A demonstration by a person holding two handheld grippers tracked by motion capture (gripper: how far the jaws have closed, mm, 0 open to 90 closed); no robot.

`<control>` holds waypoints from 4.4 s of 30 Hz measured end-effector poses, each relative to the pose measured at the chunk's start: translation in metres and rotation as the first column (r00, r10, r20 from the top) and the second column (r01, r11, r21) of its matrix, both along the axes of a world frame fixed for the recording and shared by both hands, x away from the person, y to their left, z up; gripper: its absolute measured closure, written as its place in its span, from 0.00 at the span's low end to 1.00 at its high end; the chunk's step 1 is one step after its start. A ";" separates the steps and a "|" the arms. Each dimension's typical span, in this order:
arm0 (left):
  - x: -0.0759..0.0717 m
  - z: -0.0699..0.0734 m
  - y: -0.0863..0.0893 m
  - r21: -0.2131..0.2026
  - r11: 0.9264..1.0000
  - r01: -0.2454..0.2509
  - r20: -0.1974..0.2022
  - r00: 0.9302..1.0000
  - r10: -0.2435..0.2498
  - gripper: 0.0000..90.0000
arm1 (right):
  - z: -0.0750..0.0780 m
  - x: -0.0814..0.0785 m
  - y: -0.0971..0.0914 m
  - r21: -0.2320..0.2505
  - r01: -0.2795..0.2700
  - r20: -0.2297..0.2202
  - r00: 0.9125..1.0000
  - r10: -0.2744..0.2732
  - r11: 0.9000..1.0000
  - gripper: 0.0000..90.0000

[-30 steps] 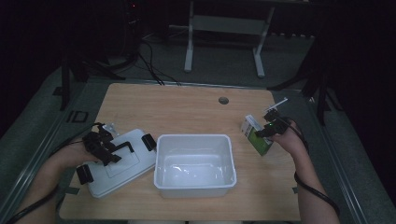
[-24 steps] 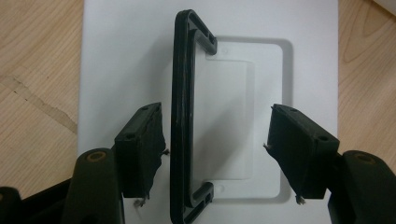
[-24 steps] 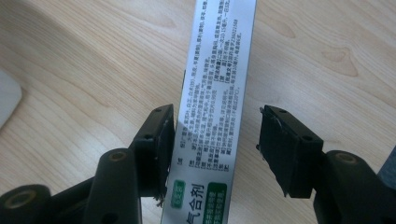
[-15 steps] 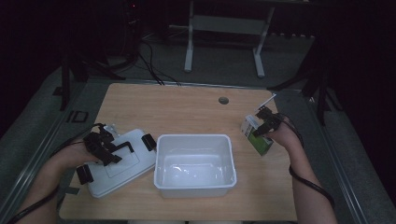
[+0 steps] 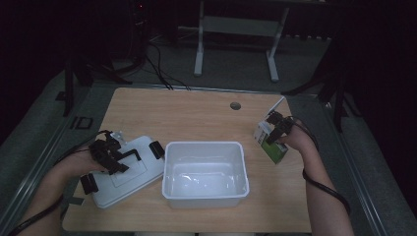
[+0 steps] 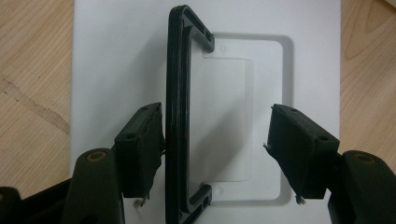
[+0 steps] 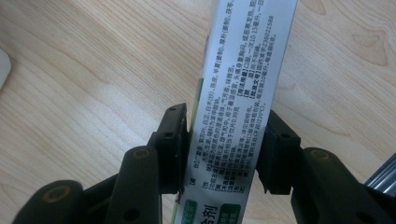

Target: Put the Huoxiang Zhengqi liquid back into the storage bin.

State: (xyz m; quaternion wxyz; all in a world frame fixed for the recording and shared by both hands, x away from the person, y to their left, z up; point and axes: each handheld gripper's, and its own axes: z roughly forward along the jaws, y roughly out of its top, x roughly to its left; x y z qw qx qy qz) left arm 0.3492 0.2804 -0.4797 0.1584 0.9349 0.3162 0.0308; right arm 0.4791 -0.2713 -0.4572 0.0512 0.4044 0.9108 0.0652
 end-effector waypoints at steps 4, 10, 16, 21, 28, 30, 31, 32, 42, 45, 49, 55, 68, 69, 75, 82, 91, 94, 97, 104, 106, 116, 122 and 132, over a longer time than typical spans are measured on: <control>0.000 0.000 0.001 0.000 1.000 0.001 -0.001 1.000 -0.001 0.41 | 0.000 0.000 0.000 0.000 -0.005 0.009 1.000 0.005 1.000 0.67; -0.002 0.001 0.003 -0.001 1.000 -0.006 -0.001 1.000 0.006 0.41 | 0.001 -0.002 -0.001 -0.002 -0.045 0.006 0.999 0.045 0.999 0.70; -0.002 0.002 0.004 0.002 1.000 -0.006 -0.001 1.000 0.006 0.41 | 0.008 -0.007 -0.004 -0.008 -0.072 0.008 0.997 0.072 0.997 0.71; -0.002 0.004 0.004 0.006 1.000 -0.003 0.000 1.000 0.003 0.41 | 0.019 -0.016 -0.005 -0.013 -0.107 -0.004 0.994 0.107 0.994 0.71; -0.003 0.005 0.003 0.005 1.000 -0.001 0.004 1.000 0.001 0.41 | 0.033 -0.032 -0.003 -0.026 -0.188 -0.020 0.982 0.187 0.982 0.71; -0.003 0.006 0.003 0.006 1.000 -0.003 0.004 1.000 0.003 0.41 | 0.038 -0.038 -0.003 -0.030 -0.212 -0.017 0.977 0.211 0.977 0.71; -0.003 0.006 0.003 0.006 1.000 -0.003 0.004 1.000 0.003 0.41 | 0.038 -0.038 -0.003 -0.030 -0.212 -0.017 0.977 0.211 0.977 0.71; -0.003 0.006 0.003 0.008 1.000 -0.003 0.004 1.000 0.003 0.41 | 0.041 -0.040 -0.003 -0.032 -0.224 -0.014 0.975 0.223 0.974 0.71; -0.004 0.008 0.001 0.013 1.000 0.001 0.004 1.000 -0.002 0.41 | 0.089 -0.069 0.007 -0.032 -0.356 0.042 0.933 0.357 0.934 0.71; -0.004 0.009 0.000 0.016 1.000 0.002 0.005 1.000 -0.002 0.41 | 0.105 -0.076 0.014 -0.036 -0.379 0.069 0.922 0.380 0.925 0.71; -0.004 0.011 -0.002 0.016 1.000 0.005 0.008 1.000 -0.005 0.41 | 0.124 -0.085 0.025 -0.050 -0.424 0.092 0.899 0.427 0.904 0.71; -0.005 0.011 -0.002 0.020 1.000 0.005 0.007 1.000 -0.005 0.41 | 0.145 -0.101 0.044 -0.061 -0.500 0.119 0.856 0.504 0.864 0.71; -0.005 0.013 -0.003 0.019 1.000 0.006 0.010 1.000 -0.006 0.41 | 0.170 -0.132 0.100 -0.058 -0.632 0.148 0.760 0.632 0.773 0.71; -0.005 0.013 -0.003 0.018 1.000 0.007 0.010 1.000 -0.007 0.41 | 0.170 -0.134 0.104 -0.056 -0.638 0.143 0.757 0.638 0.768 0.71; -0.006 0.012 -0.003 0.019 1.000 0.011 0.010 1.000 -0.011 0.41 | 0.169 -0.145 0.129 -0.057 -0.690 0.130 0.712 0.690 0.722 0.71; -0.007 0.013 -0.004 0.023 1.000 0.013 0.014 1.000 -0.013 0.41 | 0.160 -0.159 0.153 -0.039 -0.733 0.122 0.671 0.731 0.679 0.71; -0.008 0.013 -0.003 0.022 1.000 0.015 0.012 1.000 -0.015 0.41 | 0.144 -0.172 0.170 -0.024 -0.779 0.093 0.622 0.777 0.627 0.71; -0.008 0.013 -0.003 0.021 1.000 0.015 0.013 1.000 -0.015 0.41 | 0.141 -0.173 0.173 -0.016 -0.781 0.094 0.620 0.779 0.624 0.71; -0.007 0.013 -0.003 0.020 1.000 0.015 0.012 1.000 -0.015 0.41 | 0.136 -0.174 0.174 -0.009 -0.782 0.094 0.619 0.779 0.623 0.71; -0.008 0.014 -0.003 0.027 0.999 0.019 0.009 1.000 -0.019 0.41 | 0.123 -0.178 0.179 0.007 -0.794 0.058 0.608 0.792 0.608 0.71; -0.008 0.014 -0.002 0.029 0.999 0.020 0.011 1.000 -0.020 0.41 | 0.120 -0.178 0.181 0.010 -0.793 0.054 0.608 0.792 0.609 0.71; -0.009 0.014 -0.002 0.025 1.000 0.015 0.011 1.000 -0.016 0.41 | 0.094 -0.177 0.188 0.010 -0.800 0.007 0.600 0.800 0.600 0.71; -0.008 0.013 -0.002 0.024 1.000 0.016 0.009 1.000 -0.017 0.41 | 0.078 -0.175 0.188 0.027 -0.798 -0.007 0.602 0.798 0.602 0.71; -0.008 0.011 -0.002 0.027 0.999 0.018 0.010 1.000 -0.018 0.41 | 0.049 -0.173 0.191 0.036 -0.803 -0.043 0.594 0.804 0.595 0.71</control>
